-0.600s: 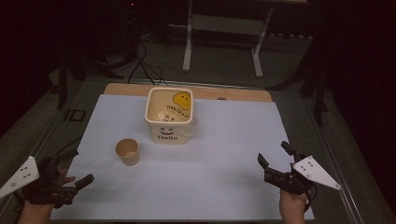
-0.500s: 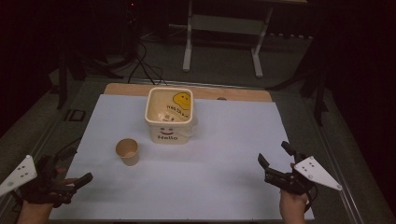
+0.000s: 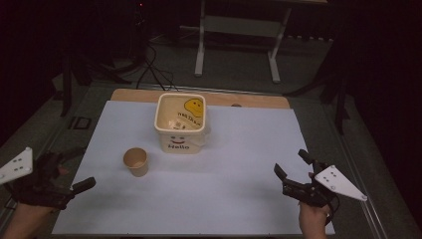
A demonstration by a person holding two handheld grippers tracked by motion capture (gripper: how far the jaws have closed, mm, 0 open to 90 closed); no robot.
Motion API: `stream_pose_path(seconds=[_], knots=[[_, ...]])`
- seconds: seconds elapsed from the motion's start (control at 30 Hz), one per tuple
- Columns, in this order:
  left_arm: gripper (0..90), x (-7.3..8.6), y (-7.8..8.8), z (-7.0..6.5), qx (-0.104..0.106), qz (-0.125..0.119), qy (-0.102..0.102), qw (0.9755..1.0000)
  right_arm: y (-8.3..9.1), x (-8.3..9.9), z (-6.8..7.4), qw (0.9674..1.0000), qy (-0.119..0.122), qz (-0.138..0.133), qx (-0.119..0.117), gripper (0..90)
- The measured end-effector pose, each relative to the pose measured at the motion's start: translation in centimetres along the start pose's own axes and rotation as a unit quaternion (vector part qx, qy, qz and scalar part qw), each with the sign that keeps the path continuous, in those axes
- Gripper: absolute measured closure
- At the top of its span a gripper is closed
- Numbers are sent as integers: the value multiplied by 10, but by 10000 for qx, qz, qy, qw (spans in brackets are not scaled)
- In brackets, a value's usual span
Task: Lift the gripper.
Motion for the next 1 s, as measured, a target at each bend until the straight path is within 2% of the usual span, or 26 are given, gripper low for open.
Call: stream_pose_path(seconds=[0.1,0.13,0.23,0.3,0.4,0.5,0.6,0.73,0.8,1.0], knots=[[10,-11,-8,0,208,323,-159,9991,-1,0,1,10000,-22,-8,-73,124],[10,-11,-8,0,208,323,-159,9991,-1,0,1,10000,-22,-8,-73,124],[10,-17,-16,2,300,549,-261,9977,-2,1,2,9999,-36,17,-131,124],[11,-19,-19,3,331,581,-259,9974,-2,1,3,9999,-42,19,-138,124],[11,-22,-32,6,427,823,-367,9950,-2,0,5,9998,-50,26,-191,124],[11,-20,-42,5,477,1040,-515,9921,-2,0,5,9998,-39,30,-213,124],[11,-17,-50,4,565,1206,-554,9895,-3,1,6,9997,-50,43,-252,124],[11,-8,-59,6,557,1449,-633,9858,-4,1,8,9995,-31,49,-307,124],[11,-4,-63,7,574,1577,-673,9835,-4,1,8,9995,-26,41,-320,124],[16,9,-72,8,671,1999,-765,9745,-6,3,10,9991,-43,92,-405,124]])
Point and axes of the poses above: each handheld gripper's, and its own axes: y roughly backward along the jaws, x roughly out of its underside, z roughly to its left, the point moved 9 cm from there along -y, roughly forward along the jaws, and after that the axes turned 1 degree about y, right-handed, at the moved point
